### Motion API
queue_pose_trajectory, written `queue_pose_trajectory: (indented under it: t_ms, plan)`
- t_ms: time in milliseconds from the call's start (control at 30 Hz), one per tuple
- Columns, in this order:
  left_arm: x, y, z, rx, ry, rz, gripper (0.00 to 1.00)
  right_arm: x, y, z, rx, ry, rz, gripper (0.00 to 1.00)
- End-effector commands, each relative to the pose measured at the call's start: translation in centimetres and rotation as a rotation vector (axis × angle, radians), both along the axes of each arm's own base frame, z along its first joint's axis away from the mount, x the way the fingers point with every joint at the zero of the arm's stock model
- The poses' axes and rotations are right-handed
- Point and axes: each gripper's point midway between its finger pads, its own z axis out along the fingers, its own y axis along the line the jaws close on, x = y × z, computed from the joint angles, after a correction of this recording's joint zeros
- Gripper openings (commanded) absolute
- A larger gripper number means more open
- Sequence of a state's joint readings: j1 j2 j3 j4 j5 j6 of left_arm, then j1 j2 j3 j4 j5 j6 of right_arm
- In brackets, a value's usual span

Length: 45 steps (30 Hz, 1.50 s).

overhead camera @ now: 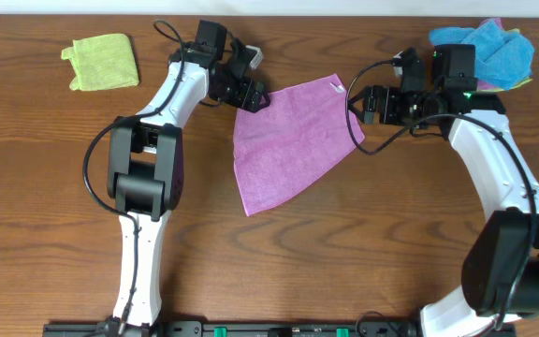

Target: Fold the cloth

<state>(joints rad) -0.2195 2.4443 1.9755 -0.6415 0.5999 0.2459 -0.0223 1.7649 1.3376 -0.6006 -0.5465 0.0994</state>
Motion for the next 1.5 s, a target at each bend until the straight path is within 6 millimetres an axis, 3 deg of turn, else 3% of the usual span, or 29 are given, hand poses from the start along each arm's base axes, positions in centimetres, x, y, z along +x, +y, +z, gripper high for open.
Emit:
queue_pose_trajectory:
  t_ms: [0,433,867,967,1100,1267,1467]
  plan:
    - [-0.6,0.1,-0.8,0.003,0.03,-0.021,0.82,0.1,0.0,0.2,0.011,-0.003,0.0,0.99]
    - [-3.1,0.7,-1.5,0.034,0.129,-0.05,0.75,0.1,0.0,0.2,0.011,-0.004,0.0,0.99]
    - [-2.5,0.9,-0.6,0.029,0.108,-0.043,0.59,0.1,0.1,0.2,0.011,-0.004,0.001,0.99]
    - [-2.1,1.0,-0.2,0.026,0.096,-0.039,0.5,0.1,0.1,0.2,0.011,-0.004,0.001,0.99]
    - [-1.9,1.1,-0.1,0.024,0.096,-0.031,0.27,0.1,0.1,0.2,0.007,-0.007,0.006,0.99]
    - [-1.3,1.3,0.5,0.018,0.087,-0.011,0.07,0.2,-0.4,0.0,-0.019,-0.006,-0.01,0.99]
    - [1.6,3.0,3.8,0.028,0.007,0.049,0.06,0.0,-0.6,-0.5,-0.03,0.013,-0.016,0.99]
